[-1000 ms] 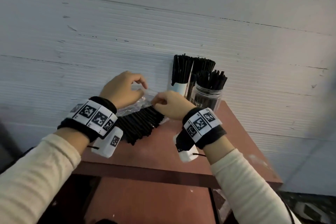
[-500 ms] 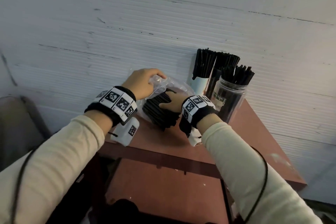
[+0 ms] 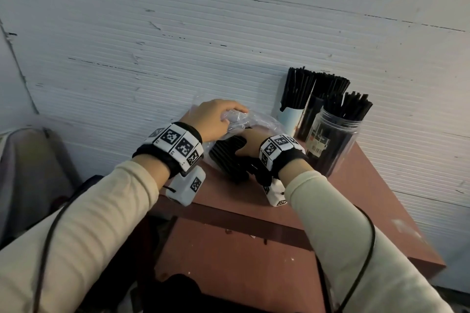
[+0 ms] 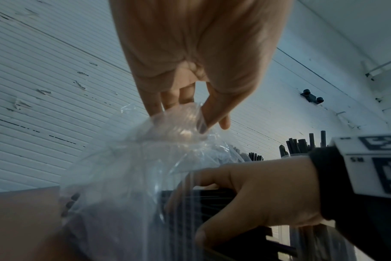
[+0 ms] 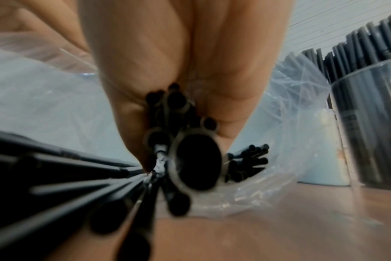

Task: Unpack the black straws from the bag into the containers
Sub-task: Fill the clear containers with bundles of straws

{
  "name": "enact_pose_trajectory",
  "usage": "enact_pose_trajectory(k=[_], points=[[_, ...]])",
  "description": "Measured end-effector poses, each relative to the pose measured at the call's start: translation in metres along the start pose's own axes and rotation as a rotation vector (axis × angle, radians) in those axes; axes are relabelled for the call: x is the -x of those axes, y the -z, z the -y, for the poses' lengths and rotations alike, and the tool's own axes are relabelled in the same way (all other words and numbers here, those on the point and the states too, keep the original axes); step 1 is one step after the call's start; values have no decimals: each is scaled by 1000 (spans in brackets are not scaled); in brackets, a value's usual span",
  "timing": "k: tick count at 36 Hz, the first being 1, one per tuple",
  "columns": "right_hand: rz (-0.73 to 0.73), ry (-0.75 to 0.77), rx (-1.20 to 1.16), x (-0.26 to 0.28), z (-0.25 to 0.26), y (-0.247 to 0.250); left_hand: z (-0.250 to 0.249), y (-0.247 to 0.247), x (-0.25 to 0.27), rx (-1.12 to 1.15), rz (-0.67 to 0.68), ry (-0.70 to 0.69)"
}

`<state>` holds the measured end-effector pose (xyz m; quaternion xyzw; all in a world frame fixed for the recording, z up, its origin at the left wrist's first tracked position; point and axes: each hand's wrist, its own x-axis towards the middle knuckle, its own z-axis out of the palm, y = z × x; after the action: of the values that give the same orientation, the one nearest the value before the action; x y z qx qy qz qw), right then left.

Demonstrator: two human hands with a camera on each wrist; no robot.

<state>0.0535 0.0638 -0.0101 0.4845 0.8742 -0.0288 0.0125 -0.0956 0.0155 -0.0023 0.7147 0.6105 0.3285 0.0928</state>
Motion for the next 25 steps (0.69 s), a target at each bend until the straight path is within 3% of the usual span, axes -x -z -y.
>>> enact_pose_trajectory(k=[25], points=[[-110,54,-429,16,-32,-1,2,2,-1,10,24,-15]])
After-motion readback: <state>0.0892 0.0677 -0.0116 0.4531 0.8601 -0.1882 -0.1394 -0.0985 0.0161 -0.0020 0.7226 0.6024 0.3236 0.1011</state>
